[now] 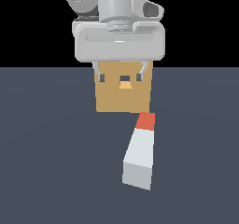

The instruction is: Insert the peg into the horizontal hole in a box.

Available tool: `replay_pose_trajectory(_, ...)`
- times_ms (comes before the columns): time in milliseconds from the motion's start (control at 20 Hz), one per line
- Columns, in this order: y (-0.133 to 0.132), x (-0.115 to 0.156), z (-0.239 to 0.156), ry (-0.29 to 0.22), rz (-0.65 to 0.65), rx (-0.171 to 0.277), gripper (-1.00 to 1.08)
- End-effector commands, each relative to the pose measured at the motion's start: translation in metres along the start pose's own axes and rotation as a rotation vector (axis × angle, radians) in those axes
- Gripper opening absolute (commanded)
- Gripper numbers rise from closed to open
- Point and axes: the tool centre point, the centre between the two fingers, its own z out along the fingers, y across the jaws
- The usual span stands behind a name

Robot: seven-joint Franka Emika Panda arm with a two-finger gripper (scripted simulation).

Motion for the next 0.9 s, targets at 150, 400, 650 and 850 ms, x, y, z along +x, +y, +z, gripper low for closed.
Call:
replay_pose_trajectory(150, 0.001, -0.002, 0.002, 0.0, 0.006, 0.0, 1.0)
replay_pose_trajectory(400, 0.007, -0.011, 0.014, 0.002, 0.046, 0.003, 1.0)
replay_pose_trajectory(650, 0.017, -0.03, 0.036, 0.005, 0.122, 0.008, 1.0)
replay_pose_trajectory(850, 0.027, -0.051, 0.06, 0.009, 0.206, 0.013, 1.0)
